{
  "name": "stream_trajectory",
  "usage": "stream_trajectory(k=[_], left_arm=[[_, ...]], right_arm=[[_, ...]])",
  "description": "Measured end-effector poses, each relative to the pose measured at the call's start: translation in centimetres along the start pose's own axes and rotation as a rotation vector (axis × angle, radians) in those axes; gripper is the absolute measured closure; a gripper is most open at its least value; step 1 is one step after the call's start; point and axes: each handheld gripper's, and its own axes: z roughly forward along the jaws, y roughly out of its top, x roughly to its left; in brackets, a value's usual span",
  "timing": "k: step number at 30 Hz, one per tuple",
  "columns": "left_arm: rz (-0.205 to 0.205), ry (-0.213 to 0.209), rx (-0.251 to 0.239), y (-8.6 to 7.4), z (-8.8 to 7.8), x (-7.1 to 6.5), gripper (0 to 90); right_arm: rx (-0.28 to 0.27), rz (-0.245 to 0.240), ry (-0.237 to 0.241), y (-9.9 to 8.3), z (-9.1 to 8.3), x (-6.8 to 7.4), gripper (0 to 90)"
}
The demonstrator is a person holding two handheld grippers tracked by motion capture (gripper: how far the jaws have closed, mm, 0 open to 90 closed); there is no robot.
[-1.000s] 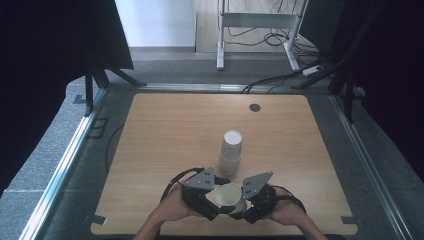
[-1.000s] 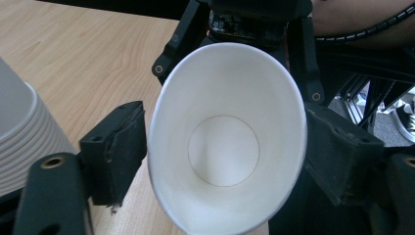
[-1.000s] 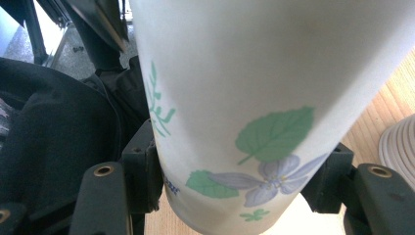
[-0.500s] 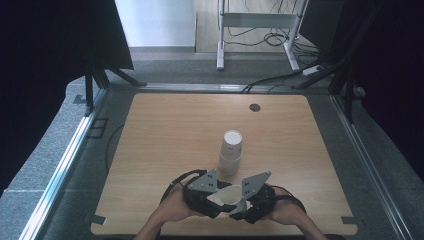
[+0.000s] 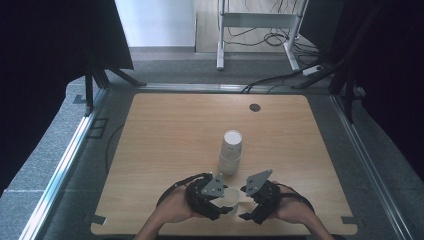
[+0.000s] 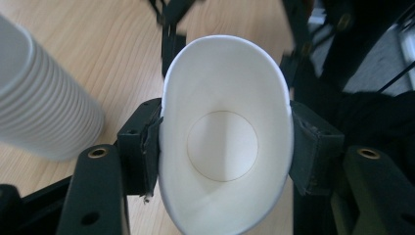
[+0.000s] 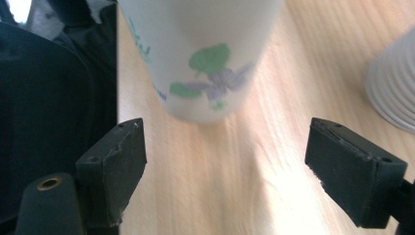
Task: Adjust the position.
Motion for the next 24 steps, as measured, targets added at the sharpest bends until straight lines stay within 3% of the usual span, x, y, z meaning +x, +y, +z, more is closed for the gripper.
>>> stream_trajectory(k=[4,15,24], left_arm=[[-0.008,0.025,0.052,-0.1,0.4,0.1,37.5],[-0.079,0.100,0.119,-0.7,0.4,1.0,37.4],[-0.138,0.154,0.158,-1.8,0.0,2.4,37.2]], right_arm=[[-0.009,0.026,-0.028,-0.4,-0.5,-0.5,15.0],[0.007,0.129,-0.137,-1.2,-0.3,-1.4,12.7],[-0.018,0.170,-0.193,-1.4,-0.1,-1.6,2.9]])
